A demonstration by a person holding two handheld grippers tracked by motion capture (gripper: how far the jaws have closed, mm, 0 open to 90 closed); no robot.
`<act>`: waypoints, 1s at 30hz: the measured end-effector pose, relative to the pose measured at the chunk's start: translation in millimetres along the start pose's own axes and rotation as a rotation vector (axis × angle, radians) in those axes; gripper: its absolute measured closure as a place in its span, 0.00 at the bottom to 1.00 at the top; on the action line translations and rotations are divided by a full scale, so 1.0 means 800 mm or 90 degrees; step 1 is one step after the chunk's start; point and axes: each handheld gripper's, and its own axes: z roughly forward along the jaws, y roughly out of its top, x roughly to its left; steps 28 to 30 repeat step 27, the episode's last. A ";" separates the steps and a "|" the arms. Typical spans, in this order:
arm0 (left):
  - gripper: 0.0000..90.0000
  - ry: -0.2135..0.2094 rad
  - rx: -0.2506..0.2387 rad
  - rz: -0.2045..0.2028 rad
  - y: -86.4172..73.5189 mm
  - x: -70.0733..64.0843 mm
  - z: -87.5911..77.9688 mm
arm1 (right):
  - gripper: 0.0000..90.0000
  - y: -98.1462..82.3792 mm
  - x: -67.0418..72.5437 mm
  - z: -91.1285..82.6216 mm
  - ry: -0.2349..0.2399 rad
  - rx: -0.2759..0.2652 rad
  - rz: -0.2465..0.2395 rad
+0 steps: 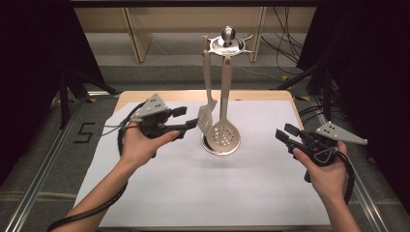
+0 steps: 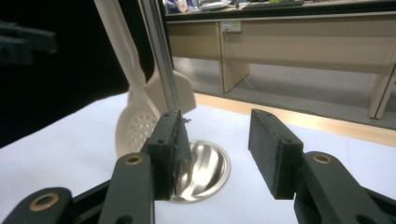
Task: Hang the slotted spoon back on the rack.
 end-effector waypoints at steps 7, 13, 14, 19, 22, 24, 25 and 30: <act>0.42 0.131 0.034 -0.042 -0.109 0.039 -0.059 | 0.60 -0.021 -0.005 0.004 -0.010 0.038 -0.001; 0.42 0.195 0.067 -0.125 -0.186 0.050 -0.096 | 0.60 -0.040 -0.009 0.013 -0.017 0.069 -0.005; 0.42 0.205 0.071 -0.123 -0.190 0.050 -0.100 | 0.60 -0.041 -0.010 0.013 -0.021 0.077 -0.011; 0.42 0.220 0.066 -0.115 -0.193 0.053 -0.099 | 0.59 -0.058 -0.010 0.017 -0.023 0.100 -0.002; 0.42 0.203 0.069 -0.100 -0.193 0.049 -0.095 | 0.58 -0.068 -0.008 0.019 -0.015 0.118 0.003; 0.42 0.197 0.075 -0.085 -0.193 0.048 -0.094 | 0.58 -0.071 -0.009 0.020 -0.013 0.115 -0.011; 0.42 0.199 0.077 -0.085 -0.193 0.048 -0.094 | 0.57 -0.072 -0.006 0.018 -0.019 0.127 0.011; 0.42 0.196 0.076 -0.087 -0.194 0.049 -0.093 | 0.57 -0.073 -0.007 0.019 -0.017 0.124 0.006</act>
